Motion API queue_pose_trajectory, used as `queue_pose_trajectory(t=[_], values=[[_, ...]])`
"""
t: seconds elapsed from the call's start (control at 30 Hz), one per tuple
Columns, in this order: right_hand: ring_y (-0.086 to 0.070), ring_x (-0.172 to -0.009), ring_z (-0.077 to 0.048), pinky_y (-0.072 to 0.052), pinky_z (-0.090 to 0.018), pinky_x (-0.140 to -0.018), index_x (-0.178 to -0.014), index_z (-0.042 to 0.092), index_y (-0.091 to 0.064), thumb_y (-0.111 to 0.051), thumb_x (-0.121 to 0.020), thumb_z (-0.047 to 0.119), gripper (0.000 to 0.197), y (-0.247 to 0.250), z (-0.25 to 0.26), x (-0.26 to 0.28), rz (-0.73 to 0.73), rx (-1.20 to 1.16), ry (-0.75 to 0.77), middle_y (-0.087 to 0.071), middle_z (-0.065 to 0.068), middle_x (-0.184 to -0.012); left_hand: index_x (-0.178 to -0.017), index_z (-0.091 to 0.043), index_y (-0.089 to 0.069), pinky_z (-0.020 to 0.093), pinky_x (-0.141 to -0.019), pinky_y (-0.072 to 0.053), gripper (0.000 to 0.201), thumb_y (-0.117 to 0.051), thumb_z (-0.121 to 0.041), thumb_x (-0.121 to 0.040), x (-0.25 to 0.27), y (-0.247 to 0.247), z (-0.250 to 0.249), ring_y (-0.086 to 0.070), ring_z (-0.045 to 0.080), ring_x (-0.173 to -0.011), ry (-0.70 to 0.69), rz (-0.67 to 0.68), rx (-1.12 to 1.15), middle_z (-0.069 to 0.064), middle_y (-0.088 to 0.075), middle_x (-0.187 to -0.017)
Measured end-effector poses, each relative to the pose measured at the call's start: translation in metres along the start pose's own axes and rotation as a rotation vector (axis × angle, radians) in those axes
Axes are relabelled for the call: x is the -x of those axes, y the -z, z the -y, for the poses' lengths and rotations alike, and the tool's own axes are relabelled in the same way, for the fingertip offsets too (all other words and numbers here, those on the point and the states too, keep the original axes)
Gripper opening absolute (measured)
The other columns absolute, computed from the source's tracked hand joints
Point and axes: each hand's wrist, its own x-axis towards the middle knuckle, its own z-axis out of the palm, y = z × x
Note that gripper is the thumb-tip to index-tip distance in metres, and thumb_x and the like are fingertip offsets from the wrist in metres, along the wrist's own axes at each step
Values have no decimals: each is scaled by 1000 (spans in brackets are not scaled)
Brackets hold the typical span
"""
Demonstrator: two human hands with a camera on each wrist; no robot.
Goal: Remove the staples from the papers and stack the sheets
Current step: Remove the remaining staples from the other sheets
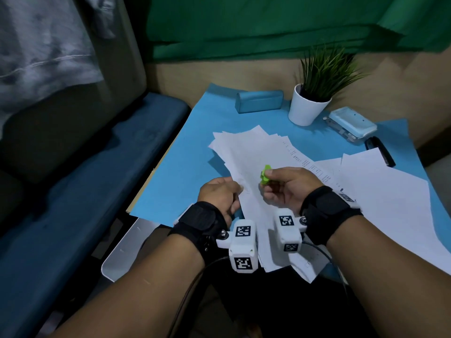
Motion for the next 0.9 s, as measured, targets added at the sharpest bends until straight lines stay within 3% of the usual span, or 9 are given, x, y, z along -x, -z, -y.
queue_pose_trajectory(t=[0.07,0.2,0.3,0.4,0.5,0.57,0.63,0.8,0.9], values=[[-54,-59,-26,-51,-27,-54,-89,-3,-61,-67,-83,4,11,4,2,0,-15,58,-6,-55,-21,-75,-79,0,-59,36,-59,-43,12,-57,11,-79,-1,0,1,-44,30,-61,-7,11,-28,22,-55,-80],[-57,-57,-25,-53,-30,-59,-82,0,-65,-73,-79,5,10,6,3,-3,-77,315,75,-60,-18,-71,-78,-6,-57,43,-75,-41,11,-61,2,-83,-1,0,-1,-43,26,-63,-8,43,-69,14,-51,-69],[-52,-57,-23,-52,-34,-62,-74,2,-67,-81,-72,15,19,6,4,-6,-92,613,166,-59,-12,-63,-73,-8,-54,38,-62,-40,21,-71,-10,-84,-4,-2,-1,-39,22,-52,-69,67,-122,11,-47,-59],[-60,-62,-19,-54,-33,-69,-87,12,-73,-83,-66,33,31,-1,7,-10,-149,930,339,-67,-1,-72,-71,-4,-58,26,-48,-38,15,-72,-9,-76,-8,-5,-2,-39,19,-42,-152,43,-217,10,-48,-57],[-59,-83,-15,-41,-23,-72,-100,22,-73,-80,-70,41,36,-10,12,-10,-214,1246,498,-67,4,-91,-60,-7,-59,38,-56,-45,10,-64,-15,-58,-16,-4,3,-47,23,-59,-196,-4,-257,13,-53,-62],[-60,-93,-16,-40,-22,-74,-103,23,-73,-79,-71,40,37,-14,14,-10,-201,1332,554,-69,3,-100,-66,-7,-68,54,-61,-56,13,-60,-10,-56,-17,-4,5,-56,27,-65,-202,0,-214,18,-67,-71],[-61,-98,-19,-42,-23,-76,-103,21,-73,-77,-73,40,36,-18,14,-11,-180,1385,596,-70,2,-102,-73,-13,-75,65,-74,-55,23,-60,-5,-58,-14,-5,4,-63,31,-71,-204,43,-147,26,-74,-88],[-60,-98,-20,-32,-20,-73,-102,22,-72,-73,-74,46,37,-27,16,-14,-194,1468,624,-69,1,-101,-85,-3,-74,73,-80,-51,32,-58,1,-58,-6,-6,3,-64,35,-79,-205,108,-36,36,-69,-100],[-56,-88,-18,-32,-21,-70,-89,22,-70,-73,-72,48,31,-29,16,-12,-192,1474,616,-65,3,-89,-85,-5,-76,70,-84,-52,33,-57,2,-59,-5,-5,4,-64,36,-81,-214,119,-17,35,-70,-100]])
